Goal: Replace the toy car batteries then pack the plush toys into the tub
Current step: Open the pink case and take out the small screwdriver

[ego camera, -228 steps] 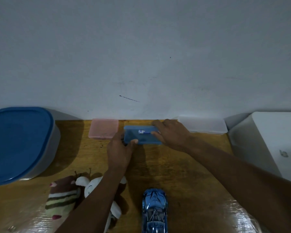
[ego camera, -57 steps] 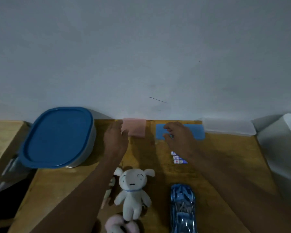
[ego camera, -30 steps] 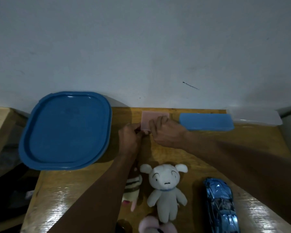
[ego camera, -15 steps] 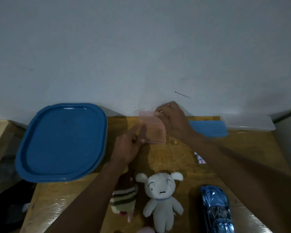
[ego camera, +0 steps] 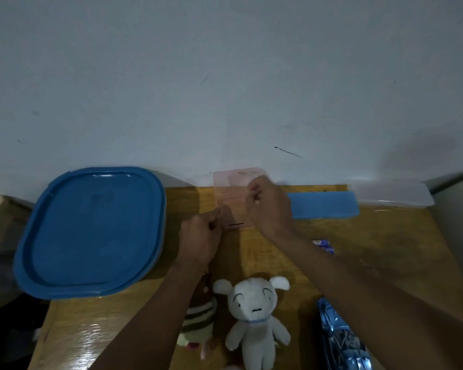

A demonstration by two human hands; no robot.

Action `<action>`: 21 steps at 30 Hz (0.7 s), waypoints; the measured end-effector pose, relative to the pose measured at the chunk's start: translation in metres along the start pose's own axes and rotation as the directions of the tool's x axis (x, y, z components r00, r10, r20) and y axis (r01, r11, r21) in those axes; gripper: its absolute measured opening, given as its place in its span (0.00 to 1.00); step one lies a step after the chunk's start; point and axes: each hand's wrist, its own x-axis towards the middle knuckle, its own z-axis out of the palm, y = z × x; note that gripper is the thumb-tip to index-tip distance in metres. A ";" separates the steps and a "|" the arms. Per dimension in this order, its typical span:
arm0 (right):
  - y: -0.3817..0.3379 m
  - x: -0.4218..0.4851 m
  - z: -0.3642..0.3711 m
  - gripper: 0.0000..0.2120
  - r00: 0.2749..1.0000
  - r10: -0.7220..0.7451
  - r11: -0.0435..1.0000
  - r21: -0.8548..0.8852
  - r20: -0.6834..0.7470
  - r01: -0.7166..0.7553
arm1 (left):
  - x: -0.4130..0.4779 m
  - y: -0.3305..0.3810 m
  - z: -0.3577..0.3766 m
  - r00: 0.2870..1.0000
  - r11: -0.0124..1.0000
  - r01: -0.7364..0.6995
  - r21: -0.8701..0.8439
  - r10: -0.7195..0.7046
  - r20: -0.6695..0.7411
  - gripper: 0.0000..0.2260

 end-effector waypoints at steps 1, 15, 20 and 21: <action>0.002 -0.009 0.001 0.05 0.976 -0.150 0.978 -0.118 0.157 0.169 | 0.000 0.001 0.000 1.000 1.000 0.004 0.002 -0.004 0.005 0.12; 0.007 -0.019 0.009 0.16 0.808 -0.226 0.818 -0.344 0.543 0.461 | 0.002 0.006 -0.006 0.998 0.998 0.056 -0.035 -0.056 -0.008 0.09; 0.003 -0.007 0.005 0.11 0.785 -0.165 0.866 -0.292 0.598 0.405 | -0.001 0.005 -0.003 0.999 0.998 0.023 -0.052 -0.024 -0.024 0.14; 0.003 -0.005 0.005 0.10 0.779 -0.159 0.867 -0.292 0.607 0.404 | 0.000 0.004 -0.003 0.999 0.998 0.026 -0.055 -0.027 -0.031 0.14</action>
